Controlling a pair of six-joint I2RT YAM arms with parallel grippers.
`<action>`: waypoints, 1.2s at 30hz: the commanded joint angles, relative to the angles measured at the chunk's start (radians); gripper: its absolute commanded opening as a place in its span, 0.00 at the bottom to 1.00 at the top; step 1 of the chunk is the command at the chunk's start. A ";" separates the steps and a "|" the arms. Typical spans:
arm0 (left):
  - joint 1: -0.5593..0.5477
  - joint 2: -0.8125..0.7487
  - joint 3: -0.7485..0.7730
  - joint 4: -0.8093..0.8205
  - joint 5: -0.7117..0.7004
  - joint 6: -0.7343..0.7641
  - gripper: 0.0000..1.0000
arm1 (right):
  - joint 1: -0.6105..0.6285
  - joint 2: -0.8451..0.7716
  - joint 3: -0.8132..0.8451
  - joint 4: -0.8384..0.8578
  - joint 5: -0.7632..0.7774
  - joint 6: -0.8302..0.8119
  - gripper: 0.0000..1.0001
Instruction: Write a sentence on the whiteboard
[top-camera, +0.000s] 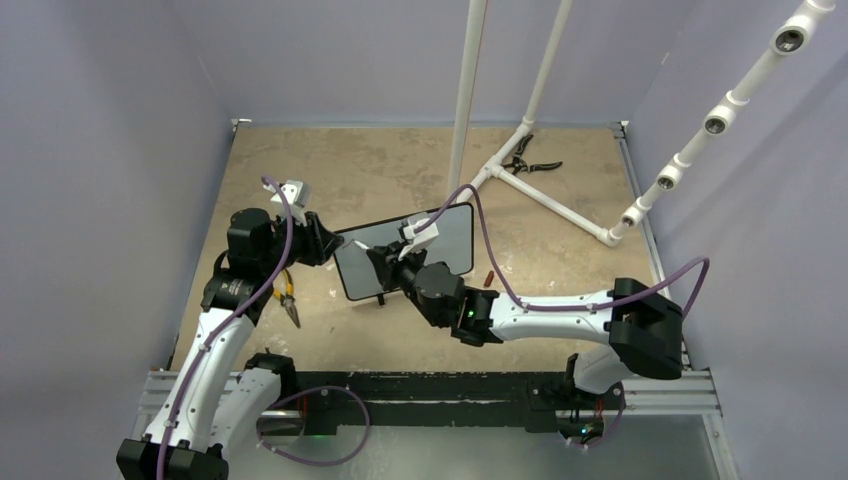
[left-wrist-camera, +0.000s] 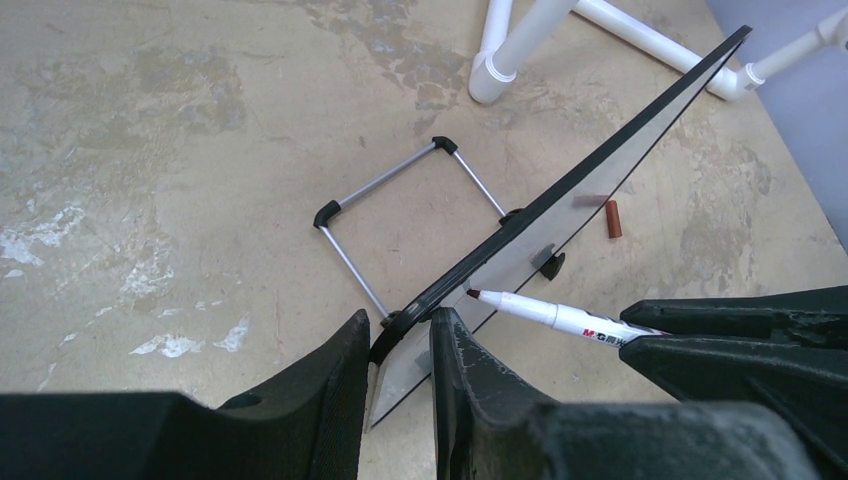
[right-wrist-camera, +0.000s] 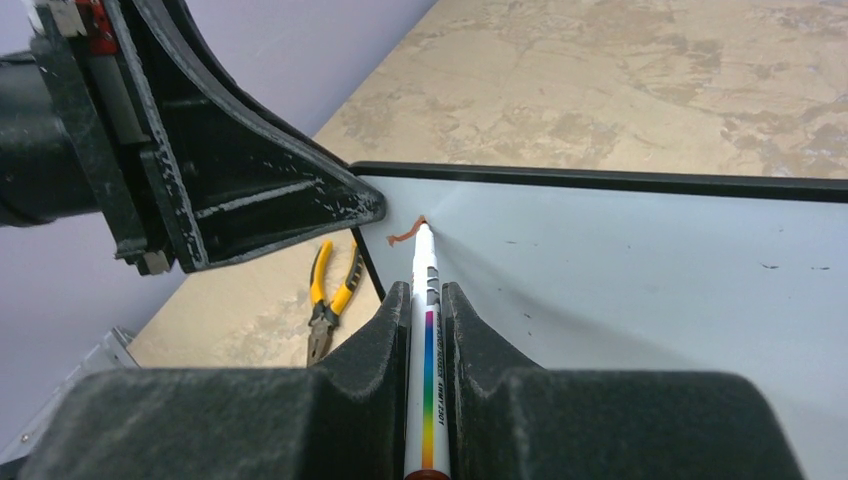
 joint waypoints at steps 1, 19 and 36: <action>0.003 -0.013 -0.001 0.024 -0.011 0.013 0.14 | -0.008 -0.053 -0.042 0.075 -0.035 -0.039 0.00; 0.003 -0.013 -0.001 0.024 -0.014 0.013 0.13 | 0.006 -0.004 -0.003 0.084 -0.041 -0.065 0.00; 0.003 -0.016 -0.001 0.024 -0.014 0.013 0.13 | 0.007 0.019 -0.023 0.002 -0.050 -0.006 0.00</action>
